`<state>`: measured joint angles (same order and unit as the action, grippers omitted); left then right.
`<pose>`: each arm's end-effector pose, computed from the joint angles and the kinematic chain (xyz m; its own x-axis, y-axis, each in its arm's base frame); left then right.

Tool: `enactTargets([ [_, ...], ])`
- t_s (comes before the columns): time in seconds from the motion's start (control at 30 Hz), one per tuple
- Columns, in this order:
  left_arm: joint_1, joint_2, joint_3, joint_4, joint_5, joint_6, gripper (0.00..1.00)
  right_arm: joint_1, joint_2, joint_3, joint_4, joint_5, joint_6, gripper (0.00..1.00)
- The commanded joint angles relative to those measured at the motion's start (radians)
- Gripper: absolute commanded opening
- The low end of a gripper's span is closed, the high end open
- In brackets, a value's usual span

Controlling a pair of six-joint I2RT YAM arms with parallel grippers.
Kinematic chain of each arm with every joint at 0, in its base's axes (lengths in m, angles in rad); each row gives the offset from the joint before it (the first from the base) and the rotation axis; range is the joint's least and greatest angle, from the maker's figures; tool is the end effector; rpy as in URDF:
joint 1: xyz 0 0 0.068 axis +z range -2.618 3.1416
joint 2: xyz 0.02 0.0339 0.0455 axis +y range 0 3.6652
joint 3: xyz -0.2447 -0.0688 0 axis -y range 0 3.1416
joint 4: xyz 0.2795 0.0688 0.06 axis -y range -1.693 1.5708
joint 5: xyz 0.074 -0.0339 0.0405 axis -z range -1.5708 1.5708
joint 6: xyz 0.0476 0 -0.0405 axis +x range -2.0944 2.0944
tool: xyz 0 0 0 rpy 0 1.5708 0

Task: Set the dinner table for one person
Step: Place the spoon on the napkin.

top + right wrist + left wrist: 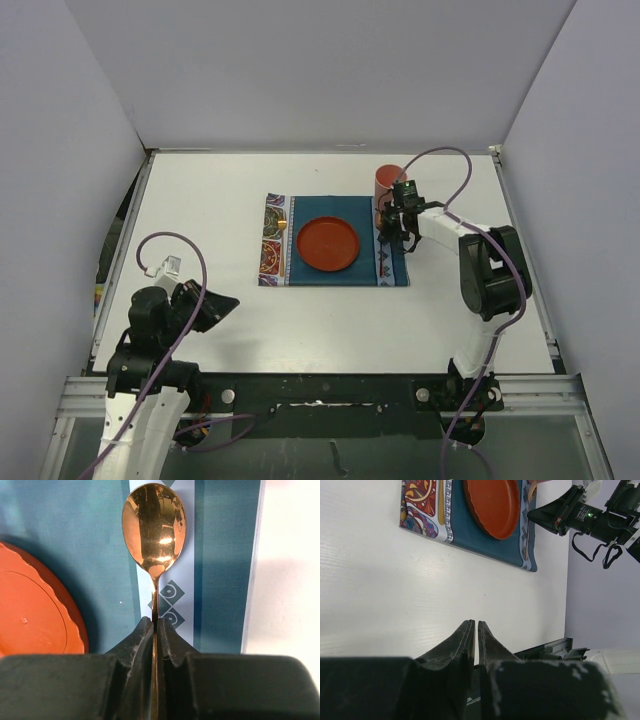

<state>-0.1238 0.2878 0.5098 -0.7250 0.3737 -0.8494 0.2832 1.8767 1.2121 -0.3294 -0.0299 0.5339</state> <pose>0.1452 -0.0356 0.2460 -0.6406 -0.6247 -0.4465 -0.0737 0.6288 -0.7741 0.4000 0.1179 0.1198 -0.8429 0.2845 -0.4567 0.1557 0.9414 0.2991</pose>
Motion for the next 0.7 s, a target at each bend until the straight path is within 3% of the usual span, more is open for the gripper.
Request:
enactTargets([
  [0.0, -0.002, 0.015, 0.028, 0.02, -0.002, 0.015, 0.07, 0.003, 0.009, 0.038, 0.032, 0.006, 0.011, 0.0],
  [0.67, -0.002, 0.03, 0.007, 0.061, 0.012, 0.019, 0.07, -0.013, 0.019, 0.035, 0.004, 0.051, -0.08, 0.0],
])
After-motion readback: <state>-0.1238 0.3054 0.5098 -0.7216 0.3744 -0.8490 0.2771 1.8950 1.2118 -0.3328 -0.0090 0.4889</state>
